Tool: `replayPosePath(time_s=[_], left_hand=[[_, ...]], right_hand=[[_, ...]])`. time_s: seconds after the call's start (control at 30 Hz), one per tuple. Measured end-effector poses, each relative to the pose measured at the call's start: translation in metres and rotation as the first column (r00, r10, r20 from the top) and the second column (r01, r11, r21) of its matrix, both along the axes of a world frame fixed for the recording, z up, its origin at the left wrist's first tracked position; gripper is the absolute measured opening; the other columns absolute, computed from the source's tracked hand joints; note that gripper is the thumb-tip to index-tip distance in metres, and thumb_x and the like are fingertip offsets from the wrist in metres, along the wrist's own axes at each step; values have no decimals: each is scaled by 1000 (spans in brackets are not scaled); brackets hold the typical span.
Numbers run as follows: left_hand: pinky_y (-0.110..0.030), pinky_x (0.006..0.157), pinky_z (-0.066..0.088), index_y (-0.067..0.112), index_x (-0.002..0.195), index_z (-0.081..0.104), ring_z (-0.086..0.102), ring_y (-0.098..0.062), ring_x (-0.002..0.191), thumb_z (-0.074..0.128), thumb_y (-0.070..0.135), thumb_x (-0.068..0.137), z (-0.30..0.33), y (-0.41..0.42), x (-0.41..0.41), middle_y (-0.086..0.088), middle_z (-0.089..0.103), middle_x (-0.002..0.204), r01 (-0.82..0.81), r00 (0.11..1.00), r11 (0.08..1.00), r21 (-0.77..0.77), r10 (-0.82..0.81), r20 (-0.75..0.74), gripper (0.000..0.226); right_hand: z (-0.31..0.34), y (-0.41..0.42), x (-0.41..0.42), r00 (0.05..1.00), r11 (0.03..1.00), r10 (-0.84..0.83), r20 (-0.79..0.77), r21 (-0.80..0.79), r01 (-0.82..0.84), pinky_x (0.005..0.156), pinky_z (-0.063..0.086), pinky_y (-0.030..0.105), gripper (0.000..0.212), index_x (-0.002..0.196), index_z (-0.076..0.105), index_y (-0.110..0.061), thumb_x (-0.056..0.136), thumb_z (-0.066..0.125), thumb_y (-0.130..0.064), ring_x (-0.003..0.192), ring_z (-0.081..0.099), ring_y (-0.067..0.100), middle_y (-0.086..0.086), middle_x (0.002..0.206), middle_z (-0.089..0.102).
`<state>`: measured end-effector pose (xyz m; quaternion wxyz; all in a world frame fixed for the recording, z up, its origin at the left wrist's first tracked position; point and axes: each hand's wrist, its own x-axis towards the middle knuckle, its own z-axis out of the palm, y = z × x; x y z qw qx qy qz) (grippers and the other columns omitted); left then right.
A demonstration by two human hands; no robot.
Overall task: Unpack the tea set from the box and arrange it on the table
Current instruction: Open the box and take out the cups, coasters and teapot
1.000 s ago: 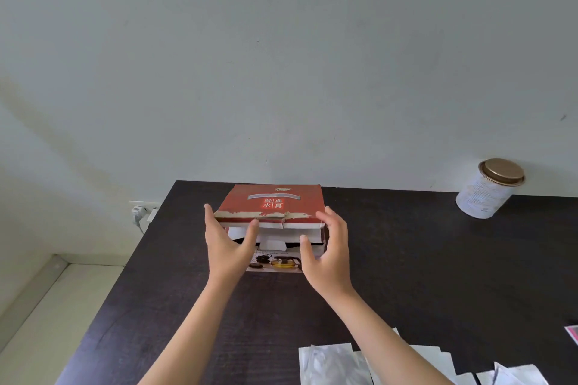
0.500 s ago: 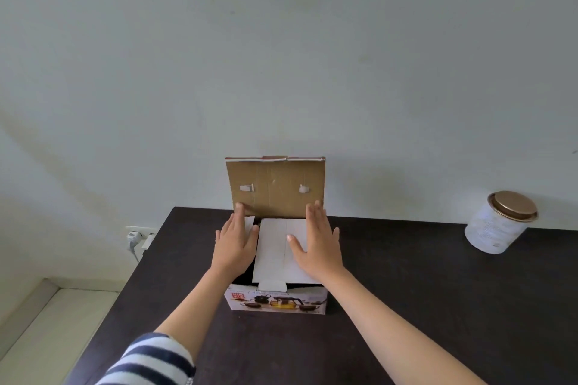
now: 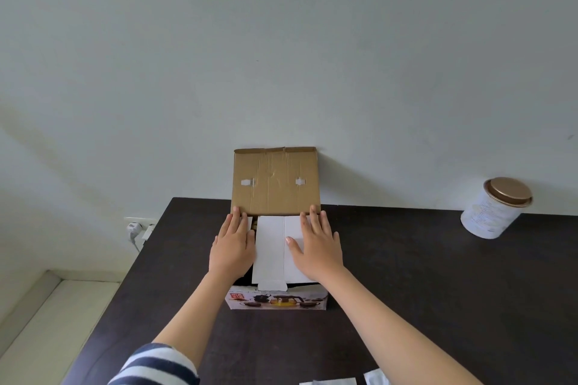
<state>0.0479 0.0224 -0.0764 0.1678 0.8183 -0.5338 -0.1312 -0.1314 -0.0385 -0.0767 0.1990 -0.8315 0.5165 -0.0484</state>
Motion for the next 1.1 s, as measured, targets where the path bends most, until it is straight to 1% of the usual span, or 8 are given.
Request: replayPosePath(time_s=[0.2, 0.4, 0.47, 0.53, 0.67, 0.83, 0.97, 1.1], left_hand=[[-31, 117, 9, 12, 151, 16, -4, -18, 147, 29, 30, 102, -1, 29, -9, 0, 2, 160, 22, 999, 999, -31, -23, -44, 54], [-37, 115, 19, 20, 151, 21, 0, -15, 147, 29, 35, 102, 2, 43, -3, 8, 6, 160, 45, 995, 998, -32, -48, -88, 52], [-37, 115, 19, 21, 150, 25, 4, -15, 147, 29, 32, 102, -2, 44, 2, 10, 9, 159, 58, 992, 996, -75, -66, -109, 49], [-31, 115, 13, 19, 149, 28, 5, -15, 147, 31, 27, 102, -6, 44, 5, 9, 11, 159, 60, 986, 990, -126, -79, -146, 47], [-26, 114, 8, 18, 148, 31, 4, -14, 147, 32, 22, 102, -9, 44, 6, 8, 12, 159, 47, 978, 985, -166, -79, -193, 46], [-20, 110, 4, 19, 148, 32, 2, -13, 147, 33, 22, 102, -10, 44, 5, 9, 11, 159, 41, 972, 983, -178, -81, -223, 46], [-25, 115, 6, 19, 147, 32, 2, -13, 147, 37, 21, 100, -11, 44, 6, 9, 12, 159, 37, 965, 982, -188, -84, -250, 47], [-29, 117, 8, 19, 147, 32, 3, -13, 147, 41, 24, 99, -10, 45, 6, 11, 12, 158, 33, 963, 981, -189, -81, -255, 49]], right_hand=[[-4, 29, -13, 1000, 1000, 5, 15, -25, -4, 116, 8, 53, 72, 154, 3, -20, 96, 25, -58, 146, -17, 22, 1, 160, -16], [11, 50, -8, 995, 994, -5, -98, -108, -6, 116, -1, 54, 66, 153, 8, -17, 100, 23, -52, 147, -10, 29, 10, 161, -5], [17, 64, 0, 997, 998, -2, -80, -55, -3, 115, -4, 55, 70, 153, 5, -17, 98, 26, -55, 146, -13, 30, 14, 160, -9], [17, 82, 7, 997, 1000, -5, -75, 9, 6, 112, -10, 56, 84, 153, -1, -17, 92, 30, -65, 144, -21, 32, 15, 158, -19], [11, 106, 12, 996, 998, -58, -74, 1, 58, 105, -20, 53, 103, 152, -9, -17, 81, 36, -77, 141, -29, 33, 16, 155, -27], [10, 111, 16, 993, 995, -102, -60, -14, 101, 96, -31, 56, 110, 151, -11, -17, 77, 41, -79, 138, -33, 34, 18, 154, -28], [9, 112, 19, 994, 995, -95, -48, -12, 94, 83, -43, 51, 116, 151, -14, -18, 73, 43, -82, 132, -40, 33, 18, 152, -32], [9, 113, 23, 992, 992, -124, -3, -1, 124, 87, -40, 52, 108, 152, -9, -18, 77, 47, -73, 129, -41, 34, 19, 153, -30]])
